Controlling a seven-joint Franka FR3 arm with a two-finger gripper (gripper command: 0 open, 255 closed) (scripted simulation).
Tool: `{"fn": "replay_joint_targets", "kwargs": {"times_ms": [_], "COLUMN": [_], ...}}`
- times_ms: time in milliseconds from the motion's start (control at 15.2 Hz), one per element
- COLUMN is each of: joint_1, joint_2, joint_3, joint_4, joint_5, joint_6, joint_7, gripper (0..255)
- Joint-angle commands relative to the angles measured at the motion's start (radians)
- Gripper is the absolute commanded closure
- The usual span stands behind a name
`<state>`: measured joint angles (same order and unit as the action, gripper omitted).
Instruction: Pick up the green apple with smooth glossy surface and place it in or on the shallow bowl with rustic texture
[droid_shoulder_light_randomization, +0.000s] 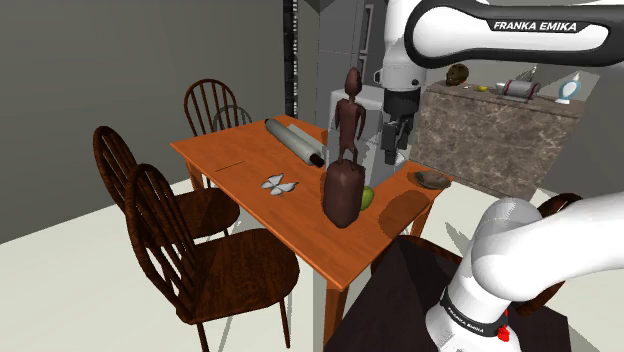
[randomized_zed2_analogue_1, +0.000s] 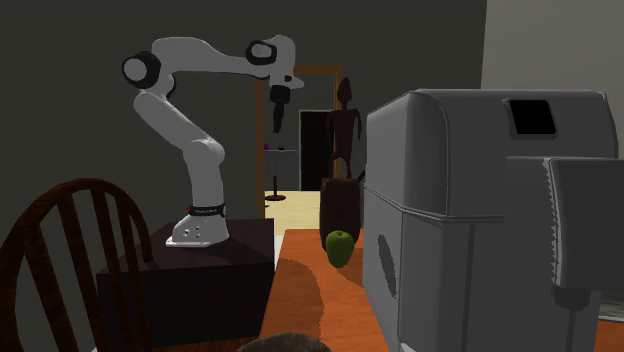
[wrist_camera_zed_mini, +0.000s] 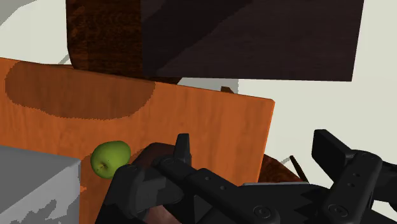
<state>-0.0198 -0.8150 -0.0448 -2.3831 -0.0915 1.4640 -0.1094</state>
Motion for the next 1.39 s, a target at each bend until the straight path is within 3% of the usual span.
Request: {"fn": "replay_joint_targets", "kwargs": {"times_ms": [0,792,1320], "joint_1": [0.000,-0.043,-0.041], "joint_2": [0.000,0.239,0.517], "joint_3": [0.000,-0.238,-0.390], "joint_4": [0.000,-0.091,-0.038], "joint_5": [0.000,-0.115,-0.101], "joint_6": [0.000,0.334,0.554], "joint_7": [0.000,-0.237,-0.415], "gripper": [0,0,0]}}
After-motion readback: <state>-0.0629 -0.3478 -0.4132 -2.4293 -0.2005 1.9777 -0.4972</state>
